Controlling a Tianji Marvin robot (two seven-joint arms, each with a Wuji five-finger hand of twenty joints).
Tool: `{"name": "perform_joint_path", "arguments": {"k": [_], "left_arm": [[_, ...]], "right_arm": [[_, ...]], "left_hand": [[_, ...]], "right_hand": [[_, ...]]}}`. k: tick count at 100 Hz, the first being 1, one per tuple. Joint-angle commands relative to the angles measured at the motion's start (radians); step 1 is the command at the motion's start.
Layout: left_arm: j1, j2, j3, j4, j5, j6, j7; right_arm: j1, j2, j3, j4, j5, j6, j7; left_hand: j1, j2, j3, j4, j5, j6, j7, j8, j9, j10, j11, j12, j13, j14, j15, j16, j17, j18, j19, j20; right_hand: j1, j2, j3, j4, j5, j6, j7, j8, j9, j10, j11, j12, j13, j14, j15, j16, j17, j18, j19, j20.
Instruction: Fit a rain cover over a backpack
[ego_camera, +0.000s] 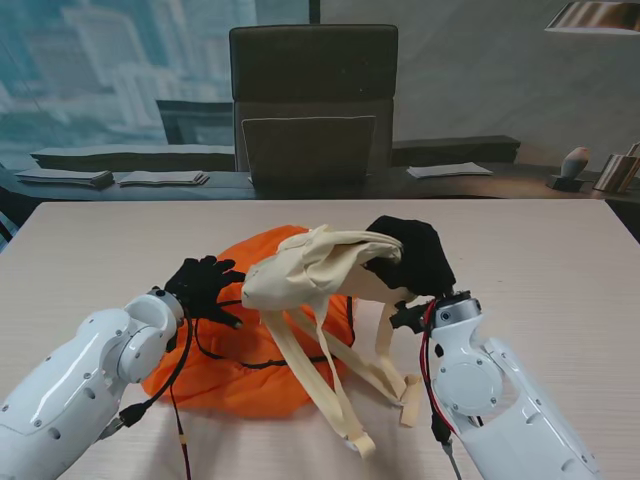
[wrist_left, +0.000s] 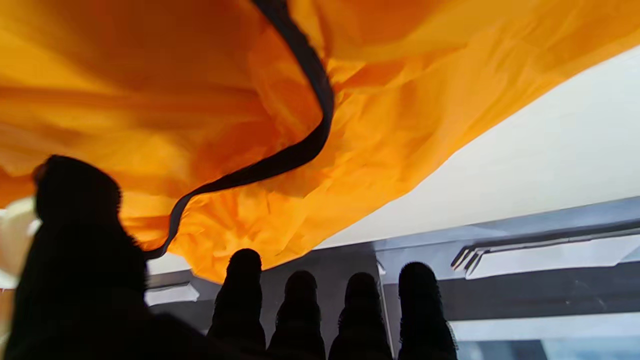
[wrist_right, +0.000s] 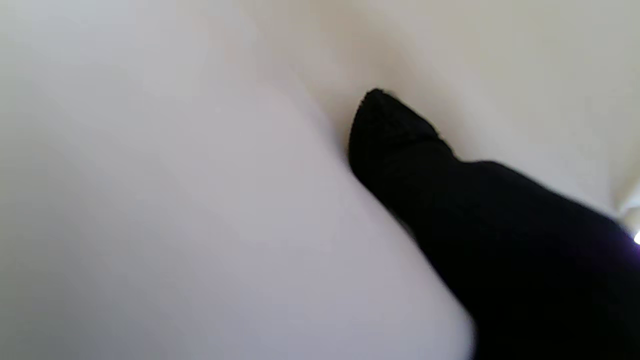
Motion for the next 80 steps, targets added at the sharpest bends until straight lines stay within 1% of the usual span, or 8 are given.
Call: {"name": "perform_joint_path", "arguments": {"k": [1, 25, 30, 38, 50, 52, 60, 80], "left_arm": [[-0.014, -0.009, 0.012, 0.018, 0.017, 0.026, -0.027], [-0.09, 0.002, 0.13, 0.119, 0.149, 0.053, 0.034], [-0.105, 0.001, 0.149, 0.143, 0.132, 0.061, 0.045], [-0.126, -0.001, 0.178, 0.183, 0.124, 0.073, 0.087], [-0.157, -0.003, 0.22, 0.23, 0.105, 0.097, 0.116], [-0.162, -0.004, 0.226, 0.237, 0.1, 0.103, 0.123], [-0.166, -0.012, 0.234, 0.251, 0.074, 0.132, 0.161], [-0.104, -0.046, 0.132, 0.142, -0.165, 0.179, 0.12]], "right_arm": [[-0.005, -0.005, 0.003, -0.004, -0.001, -0.008, 0.007], [-0.004, -0.007, 0.009, 0.006, -0.004, -0.023, -0.005], [-0.002, -0.007, 0.008, 0.011, -0.01, -0.027, -0.006], [-0.001, -0.008, 0.005, 0.014, -0.013, -0.028, -0.013], [-0.006, -0.007, 0.001, 0.01, -0.01, -0.026, -0.005], [-0.007, -0.007, 0.001, 0.009, -0.009, -0.027, -0.004], [-0.009, -0.006, 0.001, 0.005, -0.006, -0.029, 0.0], [-0.014, -0.003, 0.012, -0.008, 0.026, -0.062, 0.031]], "left_hand": [[-0.027, -0.041, -0.034, 0.008, -0.036, 0.003, -0.04, -0.026, -0.046, -0.003, -0.037, -0.012, -0.039, -0.017, -0.062, -0.015, -0.026, 0.028, -0.145, -0.025], [0.081, -0.131, 0.005, 0.035, -0.037, 0.006, -0.036, 0.011, -0.017, 0.031, 0.043, 0.04, -0.011, 0.035, 0.026, 0.026, -0.001, 0.078, -0.22, -0.036], [0.032, -0.188, 0.214, 0.018, -0.036, 0.004, 0.012, 0.035, 0.001, 0.04, 0.095, 0.046, 0.013, 0.054, 0.075, 0.018, 0.001, 0.094, -0.115, -0.125], [0.005, -0.227, 0.393, 0.003, -0.021, 0.006, 0.169, 0.101, 0.102, 0.043, 0.235, 0.087, 0.119, 0.062, 0.164, 0.047, 0.008, 0.108, -0.01, -0.107], [0.057, -0.168, 0.592, 0.011, 0.243, -0.087, 0.408, 0.202, 0.436, -0.03, 0.426, 0.159, 0.395, 0.028, 0.301, 0.095, 0.044, 0.085, 0.09, -0.065], [0.118, -0.155, 0.572, -0.026, 0.304, -0.143, 0.468, 0.217, 0.517, -0.056, 0.452, 0.17, 0.455, 0.015, 0.319, 0.098, 0.051, 0.075, 0.112, -0.054], [0.332, -0.041, 0.348, -0.013, 0.467, -0.329, 0.689, 0.226, 0.779, -0.122, 0.411, 0.391, 0.593, -0.006, 0.394, 0.127, 0.07, 0.042, 0.185, -0.019], [0.404, 0.032, 0.294, -0.012, 0.411, -0.226, 0.712, 0.454, 0.788, -0.09, 0.484, 0.517, 0.636, 0.044, 0.465, 0.184, 0.105, 0.112, 0.204, -0.009]], "right_hand": [[0.066, 0.109, 0.103, 0.011, 0.043, -0.125, 0.099, 0.067, 0.012, 0.042, 0.031, 0.008, 0.032, -0.023, 0.043, 0.024, -0.004, -0.007, 0.006, 0.023], [0.062, 0.109, 0.105, 0.01, 0.043, -0.125, 0.099, 0.066, 0.011, 0.041, 0.034, 0.008, 0.034, -0.025, 0.045, 0.024, -0.001, -0.011, 0.007, 0.025], [0.061, 0.109, 0.105, 0.009, 0.043, -0.125, 0.099, 0.066, 0.011, 0.038, 0.034, 0.008, 0.033, -0.026, 0.045, 0.024, -0.001, -0.011, 0.007, 0.026], [0.061, 0.109, 0.106, 0.009, 0.042, -0.125, 0.099, 0.066, 0.011, 0.038, 0.035, 0.007, 0.033, -0.027, 0.046, 0.025, -0.001, -0.011, 0.007, 0.026], [0.062, 0.11, 0.105, 0.009, 0.041, -0.126, 0.099, 0.067, 0.009, 0.039, 0.036, 0.006, 0.027, -0.027, 0.048, 0.026, -0.005, -0.013, 0.007, 0.028], [0.064, 0.109, 0.105, 0.009, 0.041, -0.126, 0.099, 0.067, 0.008, 0.039, 0.036, 0.006, 0.027, -0.027, 0.049, 0.026, -0.005, -0.013, 0.008, 0.029], [0.063, 0.109, 0.105, 0.009, 0.04, -0.129, 0.098, 0.068, 0.006, 0.039, 0.037, 0.006, 0.025, -0.026, 0.05, 0.027, -0.008, -0.013, 0.007, 0.03], [0.067, 0.107, 0.105, 0.01, 0.04, -0.149, 0.101, 0.076, -0.004, 0.035, 0.037, 0.004, 0.011, -0.028, 0.047, 0.026, -0.017, -0.018, 0.003, 0.031]]}}
